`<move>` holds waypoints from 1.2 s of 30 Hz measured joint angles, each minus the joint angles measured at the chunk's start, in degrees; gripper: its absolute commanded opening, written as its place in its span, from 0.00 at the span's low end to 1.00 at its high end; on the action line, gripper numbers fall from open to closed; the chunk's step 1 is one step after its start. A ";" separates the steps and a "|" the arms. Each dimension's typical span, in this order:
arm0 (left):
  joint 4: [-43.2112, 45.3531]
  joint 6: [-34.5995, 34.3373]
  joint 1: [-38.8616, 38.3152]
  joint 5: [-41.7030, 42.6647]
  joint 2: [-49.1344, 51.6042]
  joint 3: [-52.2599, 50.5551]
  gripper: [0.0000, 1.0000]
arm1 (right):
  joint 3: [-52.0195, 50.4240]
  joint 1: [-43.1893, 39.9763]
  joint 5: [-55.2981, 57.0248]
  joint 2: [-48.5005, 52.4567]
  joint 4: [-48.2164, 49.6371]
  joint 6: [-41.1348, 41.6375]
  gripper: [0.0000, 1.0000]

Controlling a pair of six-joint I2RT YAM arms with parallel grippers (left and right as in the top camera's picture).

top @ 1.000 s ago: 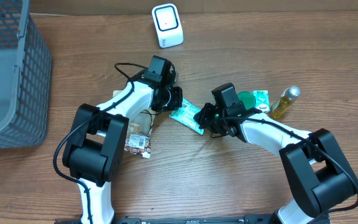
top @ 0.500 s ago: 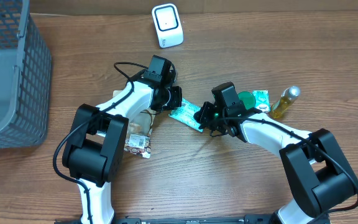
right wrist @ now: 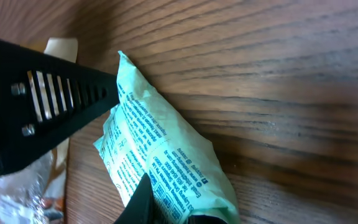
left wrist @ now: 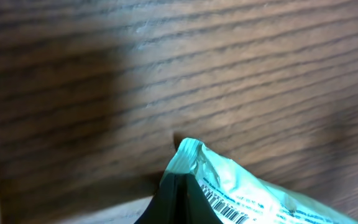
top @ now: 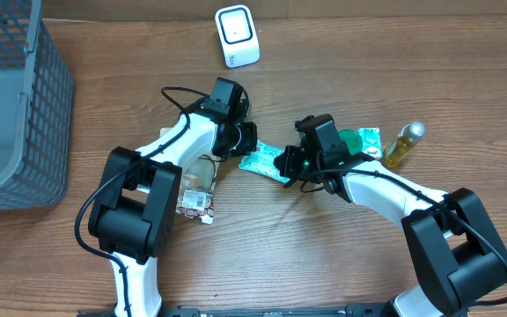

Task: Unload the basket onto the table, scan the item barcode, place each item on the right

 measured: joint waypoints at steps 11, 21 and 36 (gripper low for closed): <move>-9.40 1.99 7.54 -9.27 -5.90 9.46 0.13 | 0.00 0.04 -6.43 -0.02 0.00 -9.68 0.04; -13.86 3.15 19.52 -16.52 -14.40 13.57 0.40 | 0.00 -3.72 -18.01 -3.41 -0.92 -12.85 0.07; -19.93 19.65 20.26 11.13 -14.21 8.31 0.70 | 0.00 -6.88 -24.57 -4.61 -3.74 -15.19 0.07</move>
